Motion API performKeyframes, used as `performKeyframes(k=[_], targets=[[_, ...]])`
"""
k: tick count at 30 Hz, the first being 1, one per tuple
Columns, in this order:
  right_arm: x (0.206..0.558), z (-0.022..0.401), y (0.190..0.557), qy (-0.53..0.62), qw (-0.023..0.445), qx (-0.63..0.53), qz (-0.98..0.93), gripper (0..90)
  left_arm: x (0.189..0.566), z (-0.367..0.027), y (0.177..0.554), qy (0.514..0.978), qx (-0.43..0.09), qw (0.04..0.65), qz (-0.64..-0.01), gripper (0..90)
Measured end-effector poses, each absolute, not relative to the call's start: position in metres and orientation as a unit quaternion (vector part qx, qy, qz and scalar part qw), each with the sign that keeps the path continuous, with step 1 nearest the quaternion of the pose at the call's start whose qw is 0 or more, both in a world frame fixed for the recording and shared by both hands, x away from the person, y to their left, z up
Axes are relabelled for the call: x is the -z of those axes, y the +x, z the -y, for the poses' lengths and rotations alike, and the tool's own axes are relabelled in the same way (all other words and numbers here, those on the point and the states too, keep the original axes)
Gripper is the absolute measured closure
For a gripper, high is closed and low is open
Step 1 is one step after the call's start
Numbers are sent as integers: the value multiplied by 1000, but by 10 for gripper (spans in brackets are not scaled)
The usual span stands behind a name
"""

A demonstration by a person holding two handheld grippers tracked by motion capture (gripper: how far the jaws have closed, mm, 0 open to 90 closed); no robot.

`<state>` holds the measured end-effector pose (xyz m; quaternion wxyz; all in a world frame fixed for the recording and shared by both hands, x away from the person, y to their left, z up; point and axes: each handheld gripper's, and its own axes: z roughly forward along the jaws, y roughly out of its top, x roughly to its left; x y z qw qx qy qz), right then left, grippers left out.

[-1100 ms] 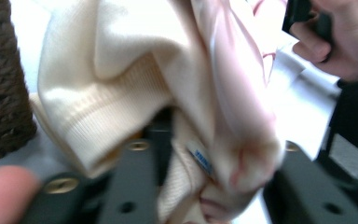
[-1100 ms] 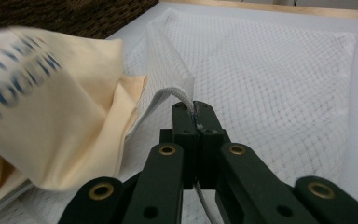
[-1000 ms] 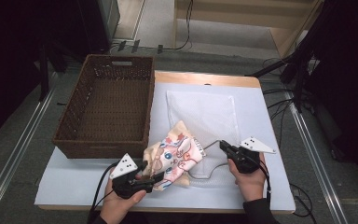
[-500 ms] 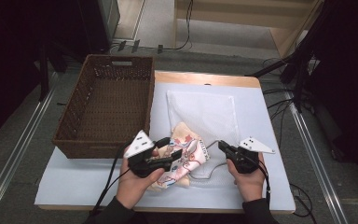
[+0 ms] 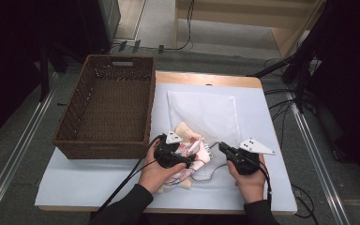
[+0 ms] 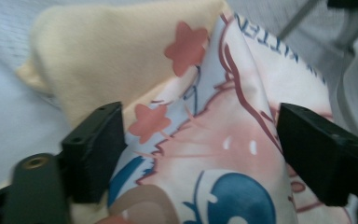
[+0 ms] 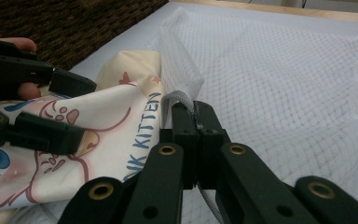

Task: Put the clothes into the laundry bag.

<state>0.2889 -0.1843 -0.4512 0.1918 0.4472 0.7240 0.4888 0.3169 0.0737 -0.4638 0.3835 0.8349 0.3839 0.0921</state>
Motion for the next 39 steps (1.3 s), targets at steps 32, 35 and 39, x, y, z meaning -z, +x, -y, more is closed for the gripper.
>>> performKeyframes(k=[32,35,39], targets=[[446,179,294,442,200,-498,-719,900,449,-64,280,866,71,478,-131,746],[436,178,288,432,206,-507,-716,900,441,-72,294,836,25,496,-234,745],[419,173,279,414,210,-528,-711,900,428,-79,296,787,-47,524,-321,737]])
